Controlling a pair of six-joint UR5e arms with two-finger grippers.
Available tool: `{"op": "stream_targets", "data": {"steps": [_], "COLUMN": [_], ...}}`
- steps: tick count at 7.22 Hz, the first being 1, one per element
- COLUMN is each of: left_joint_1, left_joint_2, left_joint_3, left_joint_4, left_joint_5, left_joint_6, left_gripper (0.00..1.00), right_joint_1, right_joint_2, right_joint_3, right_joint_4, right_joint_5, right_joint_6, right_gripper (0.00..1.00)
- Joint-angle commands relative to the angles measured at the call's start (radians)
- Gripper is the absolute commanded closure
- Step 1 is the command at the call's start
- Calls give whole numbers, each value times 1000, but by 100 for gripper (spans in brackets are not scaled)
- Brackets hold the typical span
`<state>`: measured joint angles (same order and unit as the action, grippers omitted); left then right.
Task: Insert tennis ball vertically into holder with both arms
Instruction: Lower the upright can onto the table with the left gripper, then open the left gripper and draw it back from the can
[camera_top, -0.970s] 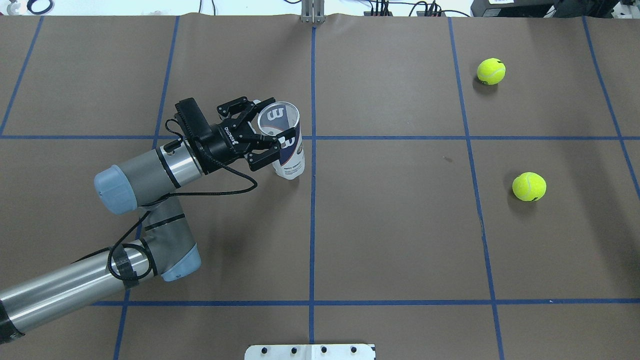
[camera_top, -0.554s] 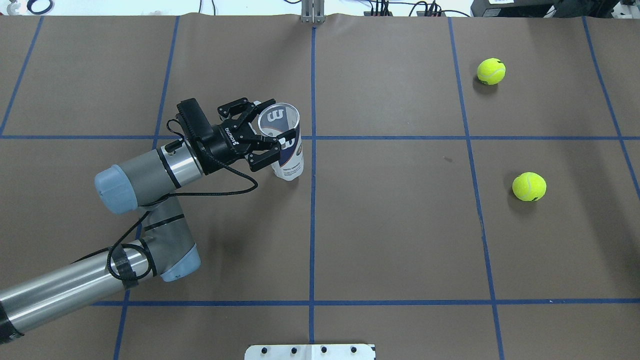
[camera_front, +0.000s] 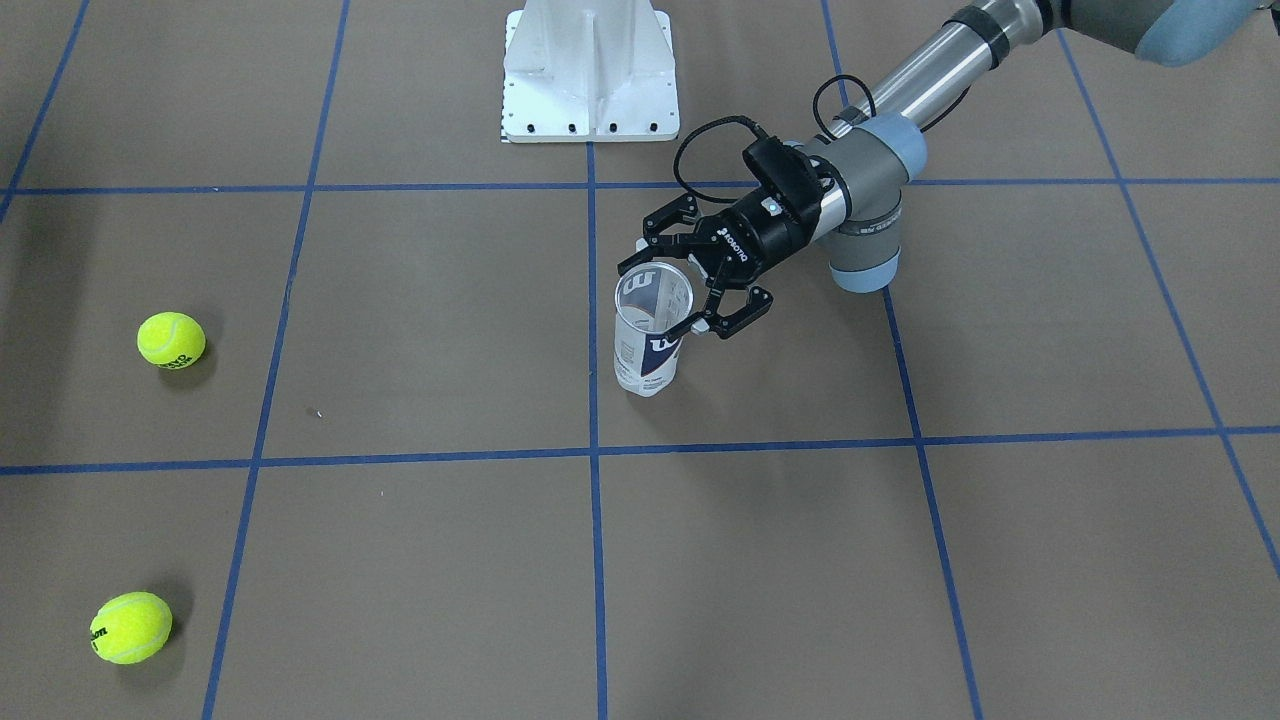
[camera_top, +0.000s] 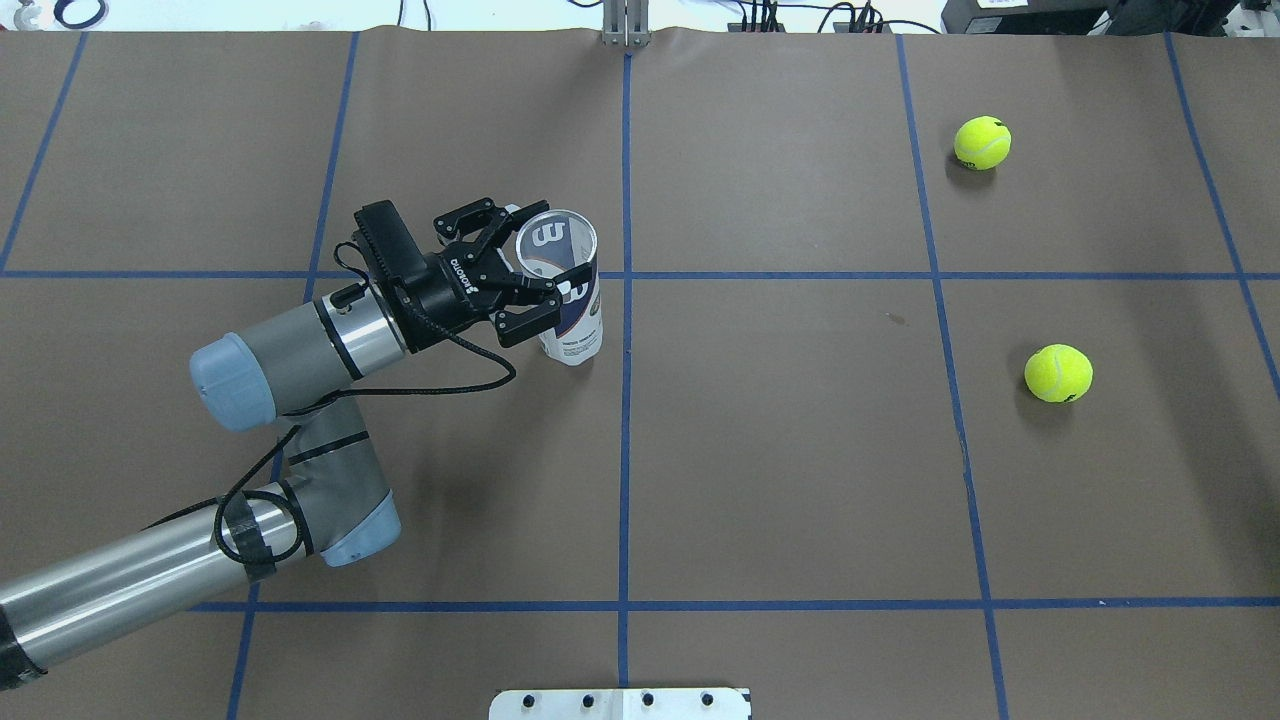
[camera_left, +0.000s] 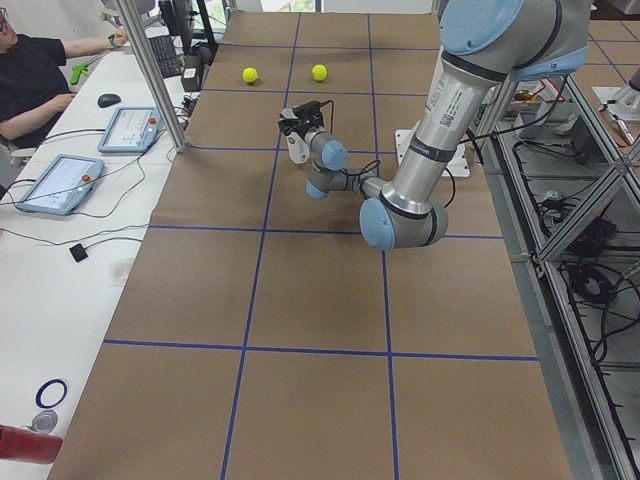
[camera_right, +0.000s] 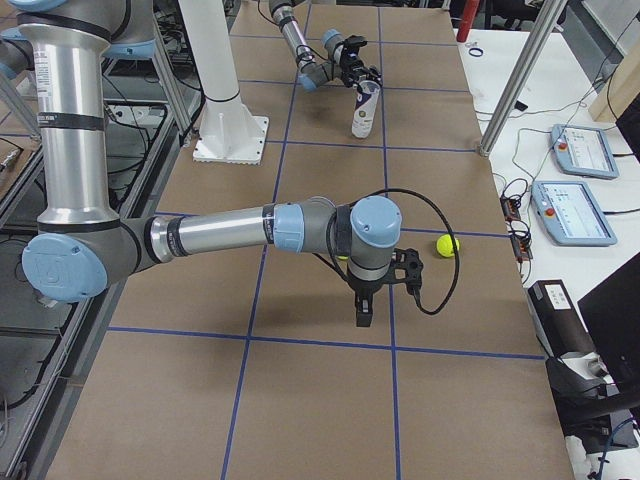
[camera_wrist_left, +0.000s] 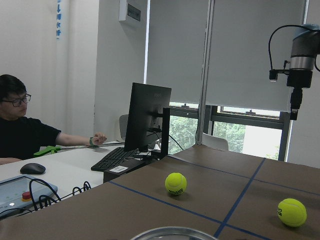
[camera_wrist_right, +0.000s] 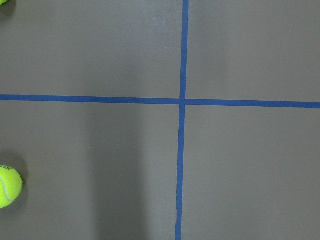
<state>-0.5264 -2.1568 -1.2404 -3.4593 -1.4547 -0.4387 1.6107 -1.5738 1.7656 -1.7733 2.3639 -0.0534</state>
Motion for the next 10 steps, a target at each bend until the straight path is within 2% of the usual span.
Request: {"op": "stream_targets", "data": {"steps": [1,6,8,9,10], "left_joint_1": [0,-13,-43,-81,-137], "left_joint_2": [2,-4,50,108,162], "left_joint_3": [1,-8,-49,-112,-205], "left_joint_4": [0,5,5,34,122], "left_joint_5": [2,-3,-27,-82,-195], "left_joint_6": [0,0,-2,-3,-3], "left_gripper": [1,1,1,1,1], "right_joint_1": [0,0,0,0,0], "right_joint_2": [0,0,1,4,5], "right_joint_3": [0,2,8,9,9], "right_joint_4": [0,0,0,0,0], "right_joint_5": [0,0,0,0,0], "right_joint_6": [0,0,1,1,1], "right_gripper": [1,1,1,1,1]}}
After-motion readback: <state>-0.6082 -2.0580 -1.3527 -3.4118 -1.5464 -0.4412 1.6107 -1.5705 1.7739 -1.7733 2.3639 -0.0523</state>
